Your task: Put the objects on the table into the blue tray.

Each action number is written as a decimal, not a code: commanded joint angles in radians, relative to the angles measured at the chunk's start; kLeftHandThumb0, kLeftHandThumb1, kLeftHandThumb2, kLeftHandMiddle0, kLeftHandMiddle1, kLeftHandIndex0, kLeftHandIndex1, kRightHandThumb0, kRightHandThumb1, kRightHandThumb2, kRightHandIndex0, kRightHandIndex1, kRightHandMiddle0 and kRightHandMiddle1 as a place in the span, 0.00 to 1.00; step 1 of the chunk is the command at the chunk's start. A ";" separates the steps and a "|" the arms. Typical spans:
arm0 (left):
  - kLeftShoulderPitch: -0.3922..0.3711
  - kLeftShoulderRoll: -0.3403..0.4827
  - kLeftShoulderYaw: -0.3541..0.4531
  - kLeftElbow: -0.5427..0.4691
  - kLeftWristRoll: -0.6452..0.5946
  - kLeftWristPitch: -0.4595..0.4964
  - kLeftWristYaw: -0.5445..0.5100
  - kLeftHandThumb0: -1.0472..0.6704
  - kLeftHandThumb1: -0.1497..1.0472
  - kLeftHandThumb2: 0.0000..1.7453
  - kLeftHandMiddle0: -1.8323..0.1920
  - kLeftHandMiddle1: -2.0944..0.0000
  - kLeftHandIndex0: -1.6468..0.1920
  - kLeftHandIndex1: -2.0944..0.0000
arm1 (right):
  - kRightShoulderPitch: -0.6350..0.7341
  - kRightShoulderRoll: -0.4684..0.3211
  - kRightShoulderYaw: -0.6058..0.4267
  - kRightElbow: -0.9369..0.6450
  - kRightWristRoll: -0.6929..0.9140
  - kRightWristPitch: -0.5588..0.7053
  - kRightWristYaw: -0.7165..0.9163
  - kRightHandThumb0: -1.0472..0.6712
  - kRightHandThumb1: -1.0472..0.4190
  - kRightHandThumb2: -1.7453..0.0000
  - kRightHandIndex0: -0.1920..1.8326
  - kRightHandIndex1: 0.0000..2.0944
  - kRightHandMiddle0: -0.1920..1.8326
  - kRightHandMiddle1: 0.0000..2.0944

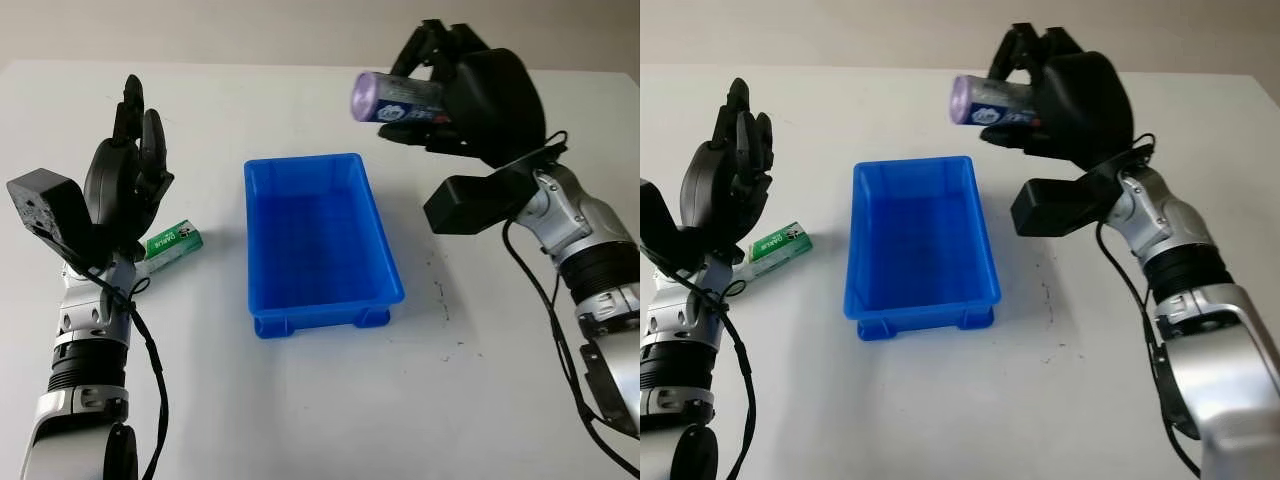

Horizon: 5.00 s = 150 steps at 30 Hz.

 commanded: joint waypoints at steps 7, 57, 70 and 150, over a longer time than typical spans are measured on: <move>0.001 -0.001 0.005 -0.023 -0.005 -0.005 0.010 0.18 1.00 0.39 1.00 1.00 1.00 1.00 | 0.053 0.052 -0.010 -0.270 0.206 0.218 0.483 0.39 0.00 0.86 0.56 1.00 0.40 1.00; -0.026 -0.005 -0.013 0.019 0.002 -0.028 0.024 0.18 1.00 0.39 1.00 1.00 1.00 1.00 | 0.068 0.012 -0.132 -0.382 0.303 0.369 0.681 0.13 0.00 0.77 0.00 0.00 0.00 0.00; -0.024 0.006 -0.009 0.022 -0.005 -0.021 0.013 0.17 1.00 0.37 1.00 1.00 1.00 1.00 | 0.118 0.114 -0.405 -0.241 0.575 0.627 0.475 0.13 0.00 0.63 0.00 0.00 0.00 0.00; 0.393 0.419 -0.352 -0.822 0.934 0.697 -0.086 0.09 1.00 0.03 0.99 0.52 0.91 0.97 | 0.291 0.212 -0.437 -0.399 0.686 0.800 0.406 0.19 0.00 0.56 0.00 0.00 0.00 0.00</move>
